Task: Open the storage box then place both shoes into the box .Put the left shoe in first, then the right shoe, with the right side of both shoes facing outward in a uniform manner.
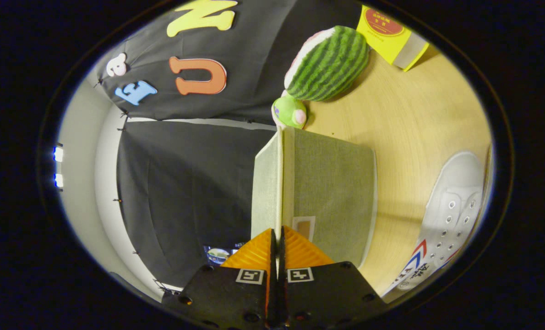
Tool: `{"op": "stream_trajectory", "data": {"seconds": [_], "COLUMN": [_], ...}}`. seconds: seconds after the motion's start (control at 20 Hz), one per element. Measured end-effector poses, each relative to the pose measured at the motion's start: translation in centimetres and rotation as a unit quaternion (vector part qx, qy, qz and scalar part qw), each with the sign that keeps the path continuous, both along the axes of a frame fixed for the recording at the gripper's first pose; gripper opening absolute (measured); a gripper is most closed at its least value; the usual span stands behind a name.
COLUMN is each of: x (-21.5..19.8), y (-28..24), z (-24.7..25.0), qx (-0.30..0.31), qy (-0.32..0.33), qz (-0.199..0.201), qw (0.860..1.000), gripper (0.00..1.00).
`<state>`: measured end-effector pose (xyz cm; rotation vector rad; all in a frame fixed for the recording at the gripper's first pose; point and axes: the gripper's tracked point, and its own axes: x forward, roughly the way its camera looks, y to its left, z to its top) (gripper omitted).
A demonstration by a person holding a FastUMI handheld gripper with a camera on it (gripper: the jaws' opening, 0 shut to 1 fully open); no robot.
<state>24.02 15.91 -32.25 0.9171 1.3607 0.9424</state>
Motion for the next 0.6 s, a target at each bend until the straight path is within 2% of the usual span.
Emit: {"op": "stream_trajectory", "data": {"seconds": [0.35, 0.45, 0.6], "x": [-0.7, -1.8, -2.6], "y": [3.1, 4.2, 6.9], "z": [6.2, 7.4, 9.6], "qx": [-0.024, -0.05, -0.071], "qy": [-0.034, -0.05, -0.06], "qz": [-0.006, 0.003, -0.011], "qw": [0.999, 0.997, 0.996], "gripper": [0.05, 0.05, 0.05]}}
